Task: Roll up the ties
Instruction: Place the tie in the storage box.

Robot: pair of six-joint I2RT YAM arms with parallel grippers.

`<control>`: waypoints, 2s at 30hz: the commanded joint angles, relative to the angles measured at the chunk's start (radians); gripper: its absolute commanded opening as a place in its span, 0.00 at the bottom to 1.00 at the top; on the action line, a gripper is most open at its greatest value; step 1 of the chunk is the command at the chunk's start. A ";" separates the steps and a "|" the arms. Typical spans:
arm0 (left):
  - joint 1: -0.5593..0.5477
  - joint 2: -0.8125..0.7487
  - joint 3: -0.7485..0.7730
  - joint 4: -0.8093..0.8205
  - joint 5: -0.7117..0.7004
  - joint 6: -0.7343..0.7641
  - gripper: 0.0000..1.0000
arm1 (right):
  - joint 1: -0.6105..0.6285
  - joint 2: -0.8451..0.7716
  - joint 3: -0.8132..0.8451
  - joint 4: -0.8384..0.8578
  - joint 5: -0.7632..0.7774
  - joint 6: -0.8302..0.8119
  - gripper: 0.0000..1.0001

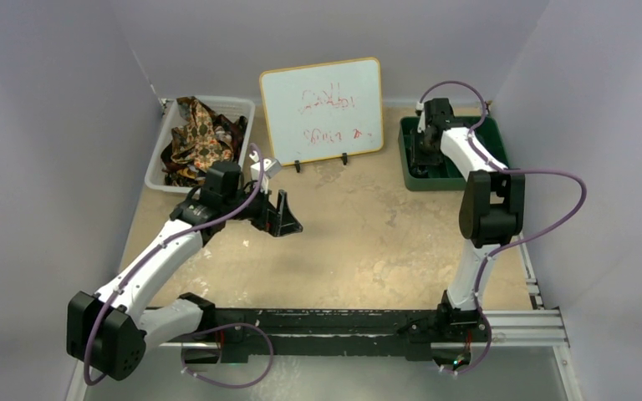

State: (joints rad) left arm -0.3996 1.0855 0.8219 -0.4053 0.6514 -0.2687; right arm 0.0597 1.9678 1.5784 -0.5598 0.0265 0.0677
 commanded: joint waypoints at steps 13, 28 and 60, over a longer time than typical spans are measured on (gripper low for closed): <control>0.004 0.054 0.033 0.012 0.042 0.051 0.92 | 0.008 -0.115 -0.062 -0.029 -0.061 0.047 0.00; 0.004 0.052 0.033 0.003 0.047 0.062 0.92 | 0.020 -0.032 -0.063 -0.043 -0.057 0.067 0.00; 0.004 0.061 0.014 0.011 0.100 0.060 0.91 | 0.054 -0.132 -0.136 -0.055 -0.081 0.149 0.00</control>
State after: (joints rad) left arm -0.3996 1.1610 0.8227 -0.4126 0.7181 -0.2245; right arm 0.0910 1.8797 1.4643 -0.5842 0.0032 0.1955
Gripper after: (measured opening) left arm 0.915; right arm 0.342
